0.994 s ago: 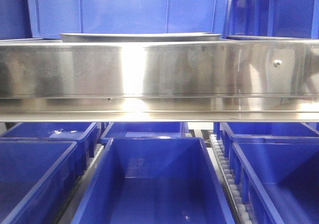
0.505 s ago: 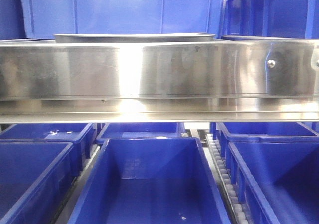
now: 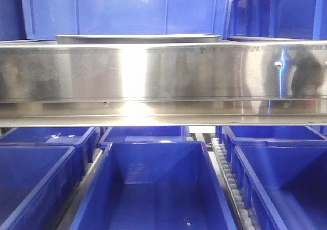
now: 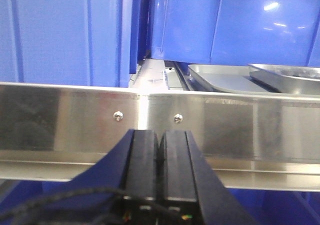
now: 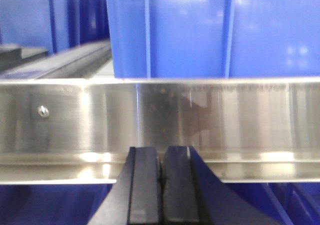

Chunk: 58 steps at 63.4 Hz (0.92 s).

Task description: Stack silver trays without gaps

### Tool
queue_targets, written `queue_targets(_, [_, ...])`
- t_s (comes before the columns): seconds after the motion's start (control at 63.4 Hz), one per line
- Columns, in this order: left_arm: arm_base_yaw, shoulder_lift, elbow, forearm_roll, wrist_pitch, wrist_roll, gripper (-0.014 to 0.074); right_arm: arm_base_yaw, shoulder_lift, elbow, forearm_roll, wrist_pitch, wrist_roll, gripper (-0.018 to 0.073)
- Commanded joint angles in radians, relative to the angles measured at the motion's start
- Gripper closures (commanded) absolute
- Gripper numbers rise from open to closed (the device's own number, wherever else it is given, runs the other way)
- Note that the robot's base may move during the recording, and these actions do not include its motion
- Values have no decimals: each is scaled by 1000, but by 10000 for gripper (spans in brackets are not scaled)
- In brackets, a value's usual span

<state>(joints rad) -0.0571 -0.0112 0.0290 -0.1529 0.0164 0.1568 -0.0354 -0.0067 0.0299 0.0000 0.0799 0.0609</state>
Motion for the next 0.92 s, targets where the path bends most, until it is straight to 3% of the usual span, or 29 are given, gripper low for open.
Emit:
queue_targets(0.0, [2,-38,-4,-9,-89,3,645,-6,-22,0,-8,-100,-9,509])
queue_targets(0.899, [2,-34,-4,-9,-89,3,645,-6,-23,0,-8,-88,-9,509])
